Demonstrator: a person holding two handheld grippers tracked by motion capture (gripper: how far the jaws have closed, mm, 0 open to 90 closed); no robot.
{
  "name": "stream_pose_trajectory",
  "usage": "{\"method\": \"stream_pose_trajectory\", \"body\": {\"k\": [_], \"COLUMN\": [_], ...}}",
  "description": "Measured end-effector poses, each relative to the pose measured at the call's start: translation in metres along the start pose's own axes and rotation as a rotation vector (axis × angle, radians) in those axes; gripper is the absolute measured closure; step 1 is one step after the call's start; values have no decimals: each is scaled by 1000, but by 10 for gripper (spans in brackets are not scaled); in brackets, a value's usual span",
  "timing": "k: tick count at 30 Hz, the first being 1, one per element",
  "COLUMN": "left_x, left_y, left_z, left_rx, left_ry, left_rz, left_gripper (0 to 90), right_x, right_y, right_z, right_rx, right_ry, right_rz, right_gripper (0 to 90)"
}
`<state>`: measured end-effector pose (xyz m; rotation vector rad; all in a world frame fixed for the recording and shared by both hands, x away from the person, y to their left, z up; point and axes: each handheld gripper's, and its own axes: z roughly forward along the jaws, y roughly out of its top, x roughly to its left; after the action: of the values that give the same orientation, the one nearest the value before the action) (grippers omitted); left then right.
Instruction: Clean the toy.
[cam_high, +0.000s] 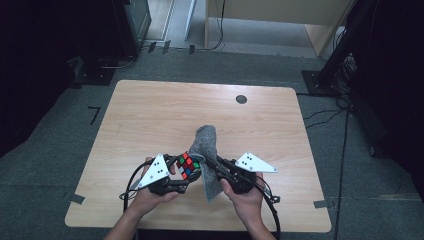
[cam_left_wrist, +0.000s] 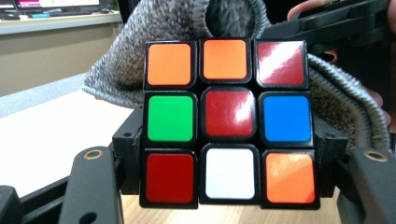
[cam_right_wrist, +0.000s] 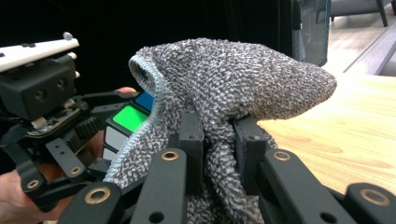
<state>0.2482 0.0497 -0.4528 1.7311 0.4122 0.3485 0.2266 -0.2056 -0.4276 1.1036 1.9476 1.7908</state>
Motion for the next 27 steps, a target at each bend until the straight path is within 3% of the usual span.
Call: {"method": "stream_pose_trajectory", "body": {"k": [13, 18, 27], "left_x": [0, 0, 3], "left_y": [3, 3, 4], "left_z": [-4, -4, -4], "left_rx": [-30, -41, -17], "left_ry": [-11, -22, -50], "left_rz": [-26, -41, -64], "left_gripper": [334, 334, 335], "right_x": [-7, -8, -11], "right_y": [-10, -12, -19], "right_z": [6, 9, 14], "right_rx": [42, 63, 108], "right_ry": [42, 60, 107], "right_rz": [144, 175, 258], "right_gripper": [787, 791, 797]}}
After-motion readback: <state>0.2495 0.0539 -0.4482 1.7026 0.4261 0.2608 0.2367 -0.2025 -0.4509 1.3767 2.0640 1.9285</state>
